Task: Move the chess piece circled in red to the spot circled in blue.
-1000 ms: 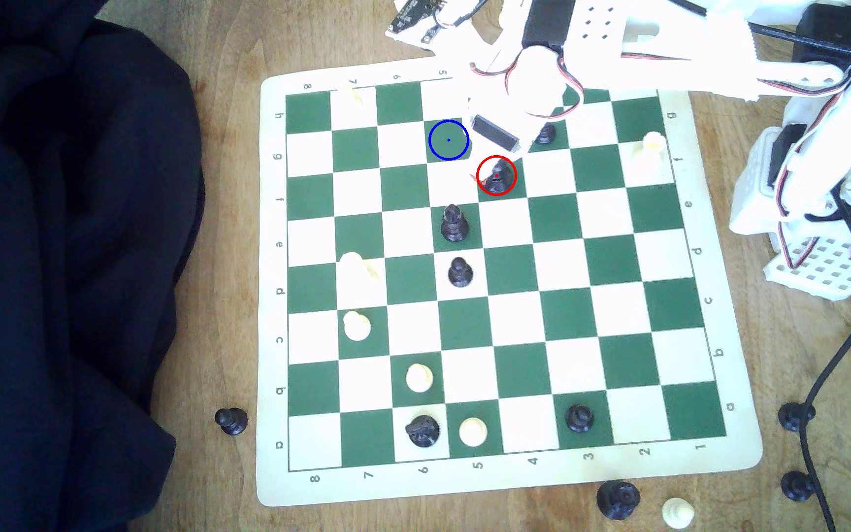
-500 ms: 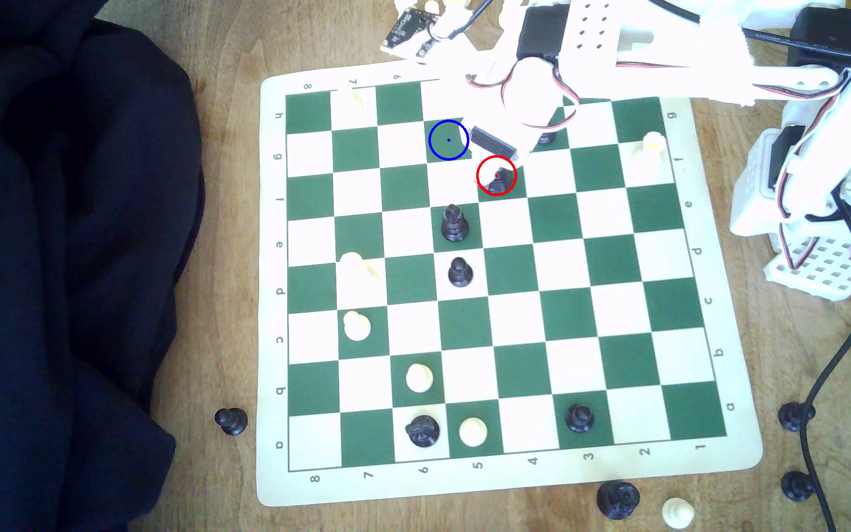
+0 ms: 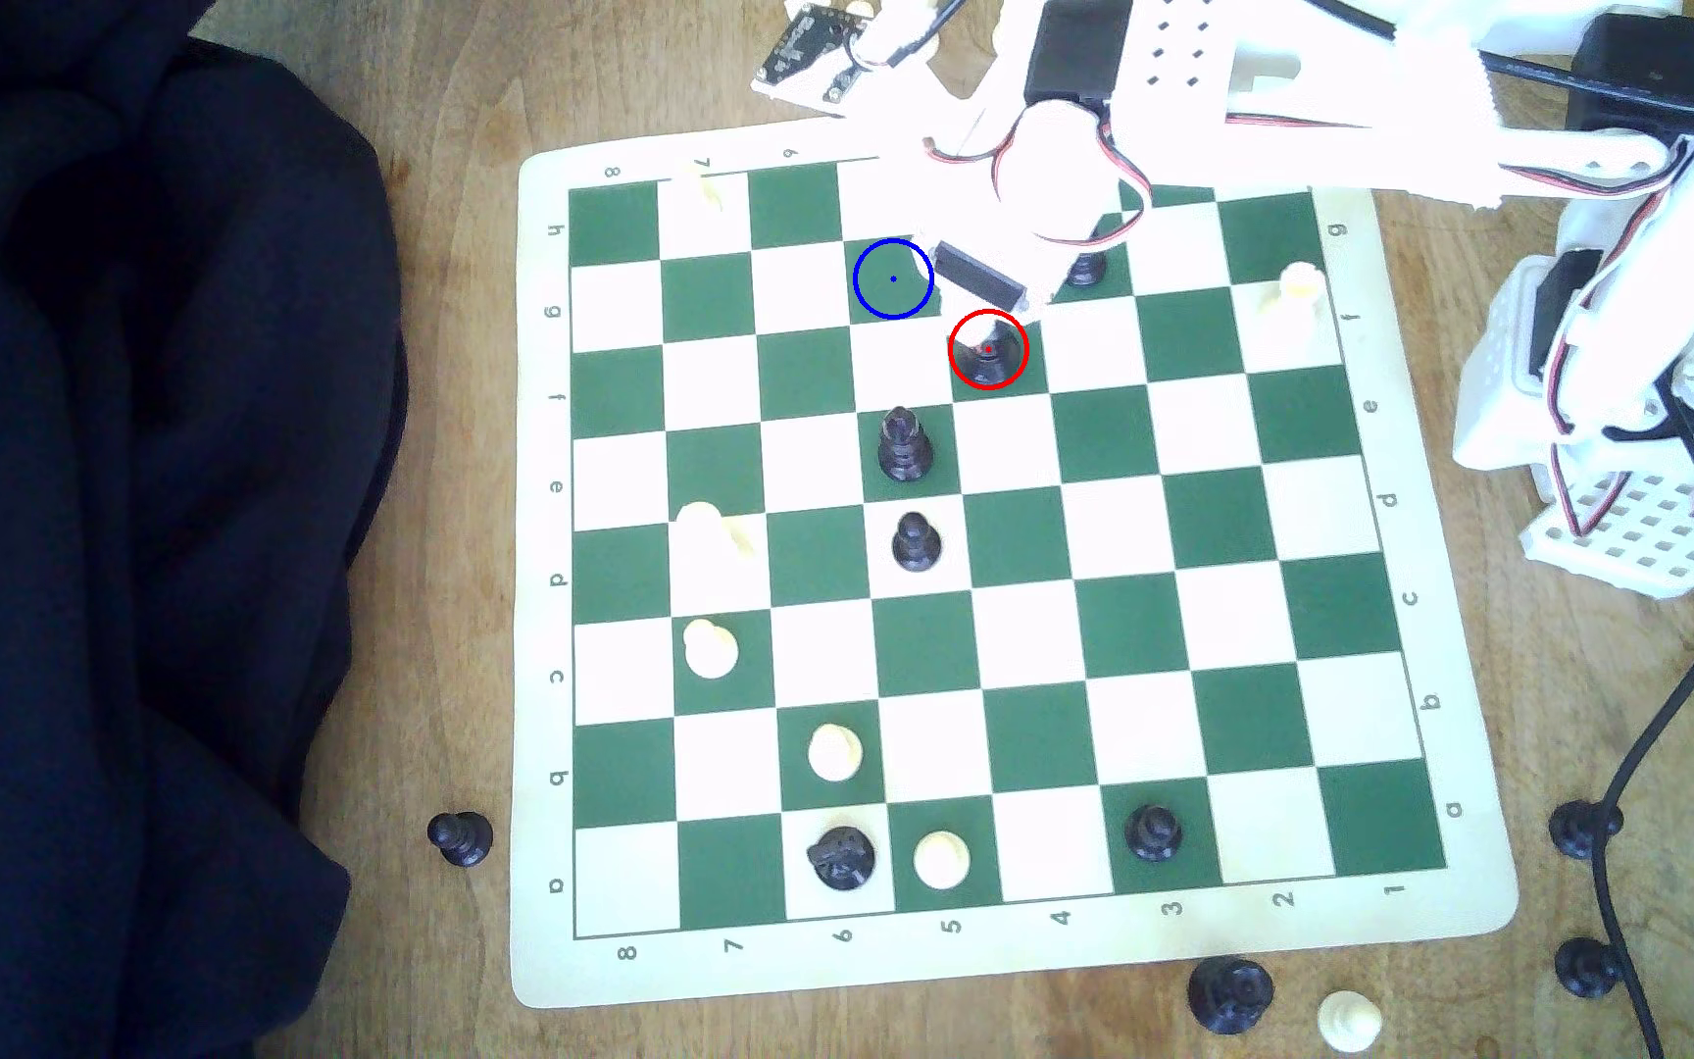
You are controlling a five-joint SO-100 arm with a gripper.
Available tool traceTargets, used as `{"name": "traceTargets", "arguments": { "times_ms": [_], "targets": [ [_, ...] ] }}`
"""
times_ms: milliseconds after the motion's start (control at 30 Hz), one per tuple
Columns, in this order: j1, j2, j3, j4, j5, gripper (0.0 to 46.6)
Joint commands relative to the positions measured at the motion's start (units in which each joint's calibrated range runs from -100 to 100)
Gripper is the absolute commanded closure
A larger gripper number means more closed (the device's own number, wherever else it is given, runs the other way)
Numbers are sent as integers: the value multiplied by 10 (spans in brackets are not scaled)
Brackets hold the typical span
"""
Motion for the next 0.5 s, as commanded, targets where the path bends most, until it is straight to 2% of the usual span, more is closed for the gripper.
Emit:
{"name": "traceTargets", "arguments": {
  "times_ms": [0,267,467],
  "targets": [
    [-4,-11,-49,9,3,415],
    [-6,-11,-63,26,4,444],
    [-19,-14,-174,129,5,451]
  ]
}}
